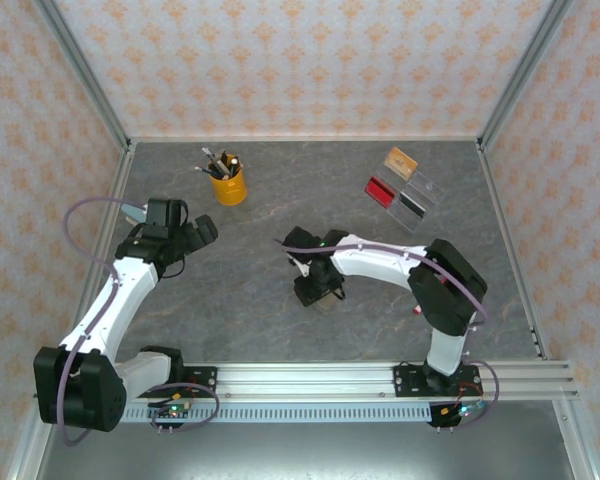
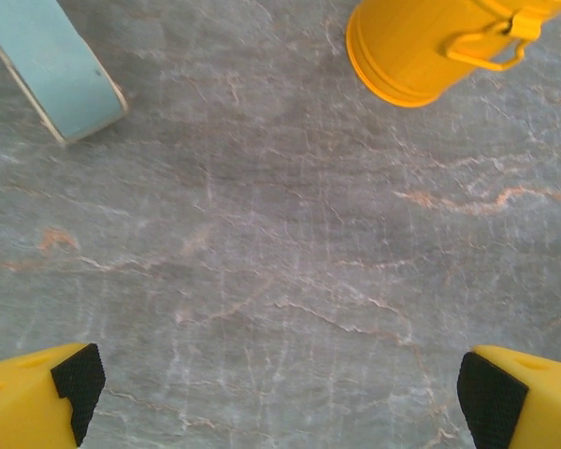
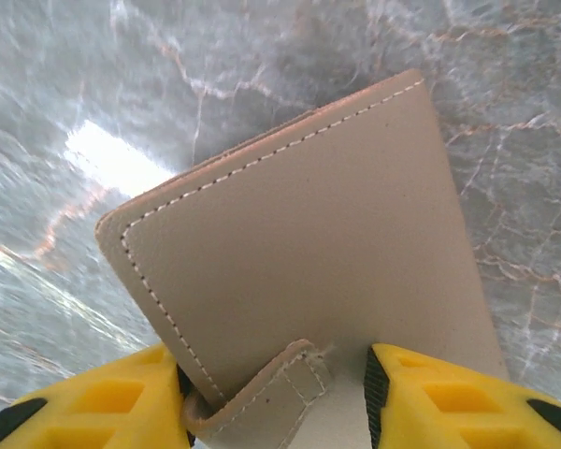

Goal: Take the credit cards out of the card holder

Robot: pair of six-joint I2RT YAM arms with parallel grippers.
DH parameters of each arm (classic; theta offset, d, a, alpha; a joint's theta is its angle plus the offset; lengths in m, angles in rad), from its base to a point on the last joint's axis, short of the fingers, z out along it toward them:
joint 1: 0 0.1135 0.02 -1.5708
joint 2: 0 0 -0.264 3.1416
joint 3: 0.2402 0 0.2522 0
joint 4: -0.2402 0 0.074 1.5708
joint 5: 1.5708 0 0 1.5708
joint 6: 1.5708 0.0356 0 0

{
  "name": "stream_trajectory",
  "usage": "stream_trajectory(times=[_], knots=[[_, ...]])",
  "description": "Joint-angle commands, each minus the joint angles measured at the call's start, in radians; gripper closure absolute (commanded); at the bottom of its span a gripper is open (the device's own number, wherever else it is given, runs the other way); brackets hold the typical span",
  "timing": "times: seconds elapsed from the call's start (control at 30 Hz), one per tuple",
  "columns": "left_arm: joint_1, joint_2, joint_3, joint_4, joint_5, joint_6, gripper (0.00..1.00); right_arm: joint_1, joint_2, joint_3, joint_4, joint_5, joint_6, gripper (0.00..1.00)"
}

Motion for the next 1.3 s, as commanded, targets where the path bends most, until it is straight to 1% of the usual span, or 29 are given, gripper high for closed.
stream_trajectory(times=[0.0, 0.1, 0.17, 0.3, 0.37, 0.53, 0.67, 0.73, 0.87, 1.0, 1.17, 1.27], knots=[[-0.003, 0.007, -0.034, 0.017, 0.105, -0.054, 0.0, -0.048, -0.01, -0.049, 0.145, -0.163, 0.113, 0.52], [-0.012, 0.021, -0.07, 0.062, 0.198, -0.085, 0.0, -0.09, -0.036, -0.077, 0.205, -0.223, 0.168, 0.53], [-0.039, 0.048, -0.083, 0.095, 0.264, -0.098, 0.0, -0.106, -0.056, -0.097, 0.25, -0.247, 0.208, 0.52], [-0.129, 0.102, -0.097, 0.136, 0.268, -0.124, 0.01, -0.143, -0.06, -0.124, 0.314, -0.27, 0.3, 0.55], [-0.174, 0.131, -0.114, 0.18, 0.279, -0.153, 0.03, -0.163, -0.062, -0.142, 0.338, -0.262, 0.343, 0.55], [-0.286, 0.176, -0.149, 0.286, 0.301, -0.238, 0.09, -0.171, -0.068, -0.15, 0.326, -0.226, 0.345, 0.55], [-0.368, 0.228, -0.177, 0.422, 0.346, -0.317, 0.14, -0.175, -0.057, -0.16, 0.331, -0.235, 0.346, 0.55], [-0.396, 0.255, -0.187, 0.468, 0.35, -0.337, 0.16, -0.176, -0.058, -0.164, 0.342, -0.249, 0.349, 0.53], [-0.415, 0.303, -0.202, 0.52, 0.336, -0.374, 0.21, -0.176, -0.089, -0.164, 0.356, -0.272, 0.35, 0.47], [-0.432, 0.33, -0.2, 0.563, 0.349, -0.402, 0.24, -0.181, -0.131, -0.161, 0.335, -0.246, 0.354, 0.46], [-0.461, 0.359, -0.184, 0.583, 0.358, -0.428, 0.29, -0.203, -0.178, -0.188, 0.318, -0.181, 0.374, 0.51], [-0.467, 0.385, -0.193, 0.638, 0.385, -0.461, 0.32, -0.214, -0.182, -0.199, 0.302, -0.139, 0.383, 0.57]])
